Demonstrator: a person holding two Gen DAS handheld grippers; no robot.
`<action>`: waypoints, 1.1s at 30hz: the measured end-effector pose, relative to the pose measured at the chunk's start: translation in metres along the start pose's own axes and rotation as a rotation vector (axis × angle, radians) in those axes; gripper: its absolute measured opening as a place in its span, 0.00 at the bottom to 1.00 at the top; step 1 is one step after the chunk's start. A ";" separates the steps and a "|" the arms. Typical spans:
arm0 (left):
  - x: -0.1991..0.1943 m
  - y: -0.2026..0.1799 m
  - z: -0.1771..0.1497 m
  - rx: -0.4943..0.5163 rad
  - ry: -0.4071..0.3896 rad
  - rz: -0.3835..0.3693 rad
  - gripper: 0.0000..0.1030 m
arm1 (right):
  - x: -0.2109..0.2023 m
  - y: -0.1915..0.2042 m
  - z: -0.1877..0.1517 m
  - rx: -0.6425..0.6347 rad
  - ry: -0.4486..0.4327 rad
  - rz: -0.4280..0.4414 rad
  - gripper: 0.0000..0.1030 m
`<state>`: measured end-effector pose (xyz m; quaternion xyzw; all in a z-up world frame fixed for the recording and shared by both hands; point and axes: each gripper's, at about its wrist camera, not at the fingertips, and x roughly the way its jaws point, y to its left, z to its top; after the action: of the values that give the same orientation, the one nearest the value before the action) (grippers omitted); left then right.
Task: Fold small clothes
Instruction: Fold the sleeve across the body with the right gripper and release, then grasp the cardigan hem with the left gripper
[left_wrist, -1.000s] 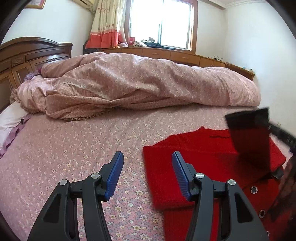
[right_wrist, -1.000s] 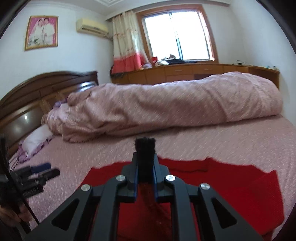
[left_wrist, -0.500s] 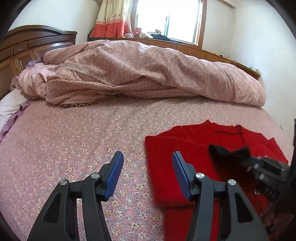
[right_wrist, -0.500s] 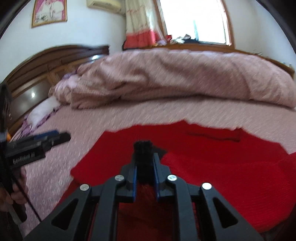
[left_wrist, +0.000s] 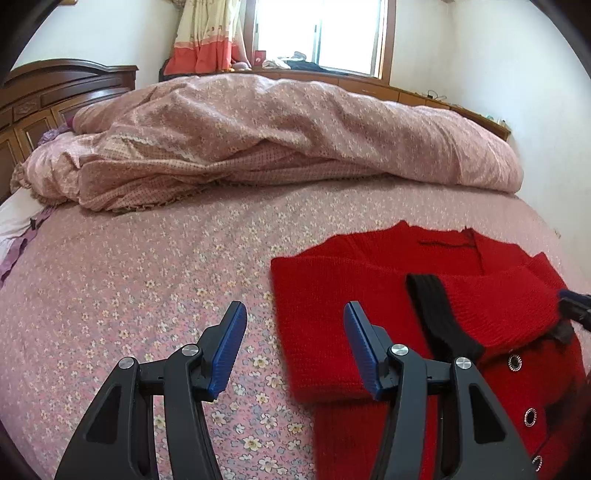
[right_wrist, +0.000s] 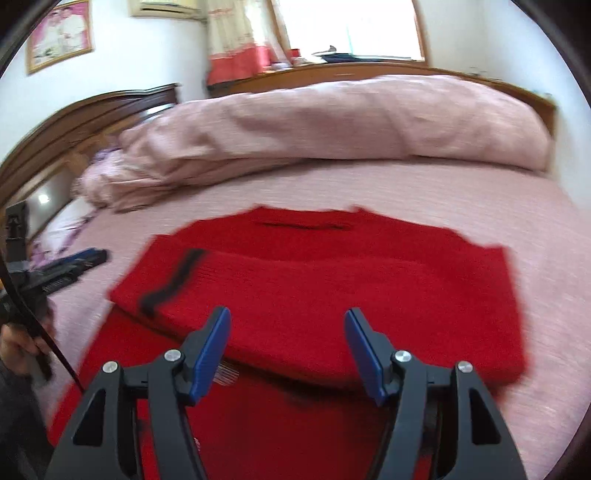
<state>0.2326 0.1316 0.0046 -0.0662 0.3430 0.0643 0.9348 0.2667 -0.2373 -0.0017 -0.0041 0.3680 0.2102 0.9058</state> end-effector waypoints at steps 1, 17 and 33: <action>0.002 0.000 -0.002 0.000 0.009 0.000 0.48 | -0.010 -0.017 -0.005 0.023 -0.012 -0.035 0.65; -0.050 0.010 -0.043 -0.080 0.053 -0.100 0.53 | -0.096 -0.120 -0.094 0.296 0.003 0.008 0.65; -0.107 0.017 -0.154 -0.167 0.309 -0.255 0.61 | -0.116 -0.081 -0.186 0.319 0.032 0.264 0.85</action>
<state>0.0514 0.1141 -0.0431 -0.1953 0.4643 -0.0374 0.8631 0.0994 -0.3850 -0.0717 0.1843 0.4081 0.2661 0.8536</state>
